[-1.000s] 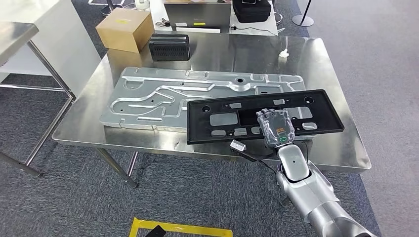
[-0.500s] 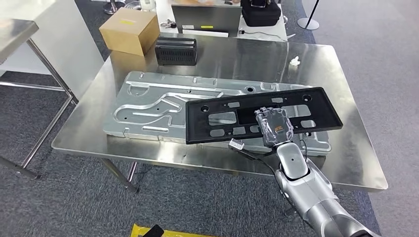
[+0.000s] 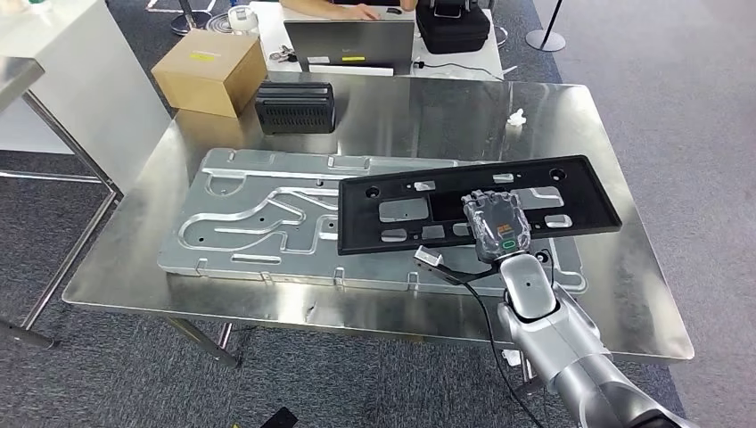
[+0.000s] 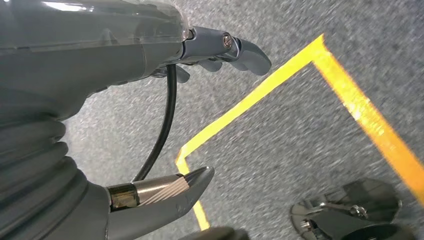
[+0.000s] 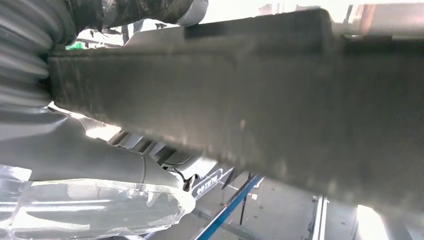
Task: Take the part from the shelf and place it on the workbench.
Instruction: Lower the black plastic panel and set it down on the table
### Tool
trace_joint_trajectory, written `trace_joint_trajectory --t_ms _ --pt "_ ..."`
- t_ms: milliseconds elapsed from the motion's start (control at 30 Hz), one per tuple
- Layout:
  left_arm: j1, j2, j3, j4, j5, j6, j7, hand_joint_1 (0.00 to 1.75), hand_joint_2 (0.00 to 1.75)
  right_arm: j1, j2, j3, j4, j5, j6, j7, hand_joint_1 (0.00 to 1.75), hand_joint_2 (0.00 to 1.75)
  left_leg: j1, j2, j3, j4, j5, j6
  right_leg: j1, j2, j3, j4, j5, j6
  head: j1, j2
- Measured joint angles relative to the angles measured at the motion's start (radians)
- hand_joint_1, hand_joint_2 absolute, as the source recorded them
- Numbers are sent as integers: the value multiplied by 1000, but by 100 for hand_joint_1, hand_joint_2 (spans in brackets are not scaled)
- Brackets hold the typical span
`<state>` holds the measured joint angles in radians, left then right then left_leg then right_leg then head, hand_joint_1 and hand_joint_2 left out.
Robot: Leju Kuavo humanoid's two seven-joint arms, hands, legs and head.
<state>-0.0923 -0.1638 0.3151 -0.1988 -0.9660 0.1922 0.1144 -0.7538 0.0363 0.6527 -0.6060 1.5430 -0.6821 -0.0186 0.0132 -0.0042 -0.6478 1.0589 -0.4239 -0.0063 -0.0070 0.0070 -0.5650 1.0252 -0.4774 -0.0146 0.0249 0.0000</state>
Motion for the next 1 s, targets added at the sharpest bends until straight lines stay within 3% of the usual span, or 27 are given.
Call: trace_joint_trajectory --t_ms 167,233,300,333,367,400,467,533,600,700,933,1000 --pt "3 1 5 0 -3 -1 -3 0 175 -5 -1 0 1 -1 0 1 175 175 -1 0 26 -33 1 36 1 -1 0 33 -23 29 -1 0" --pt "1 1 5 0 -7 -11 -25 0 175 -9 -2 0 1 -3 0 1 175 175 0 0 38 -36 -3 44 -3 -2 -46 122 -66 38 0 0" --pt "0 1 5 0 -11 -27 -60 0 175 -8 -5 0 1 -5 0 2 175 175 0 0 43 -36 -11 49 -5 -2 -125 246 -114 44 0 0" --pt "0 1 6 0 -13 -31 -70 0 175 -4 -6 0 2 -5 -1 2 175 175 -1 -1 47 -36 -15 49 -5 -2 -155 281 -119 44 0 0" --pt "1 1 6 0 -15 -30 -72 0 175 0 -8 0 4 -6 -1 1 131 131 -1 -2 52 -35 -21 49 -6 -2 -169 282 -103 43 0 0" --pt "2 1 6 0 -16 -26 -67 0 175 2 -10 0 5 -6 -1 1 87 87 -1 -3 59 -35 -26 49 -5 -2 -165 249 -70 40 0 0" --pt "5 1 7 0 -15 -19 -62 0 175 2 -14 0 6 -6 -2 1 0 0 -2 -4 77 -36 -38 45 -3 -3 -121 116 21 29 -1 0" --pt "5 0 8 0 -15 -15 -62 0 175 -1 -17 0 7 -6 -2 1 0 0 -3 -4 86 -38 -48 37 5 -4 -88 20 60 18 -1 0" --pt "3 0 10 0 -17 -9 -63 0 175 -2 -19 0 8 -6 -2 1 0 0 -6 -4 85 -35 -53 34 7 -3 -78 1 60 16 -2 0" --pt "3 1 12 0 -20 0 -62 0 175 -2 -22 0 8 -7 -2 1 0 0 -8 -2 96 -40 -54 45 5 1 -71 -1 62 20 -4 0" --pt "1 2 13 0 -24 1 -59 0 175 -3 -22 0 9 -15 0 -2 0 0 -7 -2 106 -58 -57 39 7 2 -70 1 56 10 -4 0" --pt "1 2 13 0 -25 1 -58 0 175 -3 -22 0 9 -16 1 -2 0 0 -6 -2 106 -58 -57 32 8 2 -70 2 56 9 -4 0"
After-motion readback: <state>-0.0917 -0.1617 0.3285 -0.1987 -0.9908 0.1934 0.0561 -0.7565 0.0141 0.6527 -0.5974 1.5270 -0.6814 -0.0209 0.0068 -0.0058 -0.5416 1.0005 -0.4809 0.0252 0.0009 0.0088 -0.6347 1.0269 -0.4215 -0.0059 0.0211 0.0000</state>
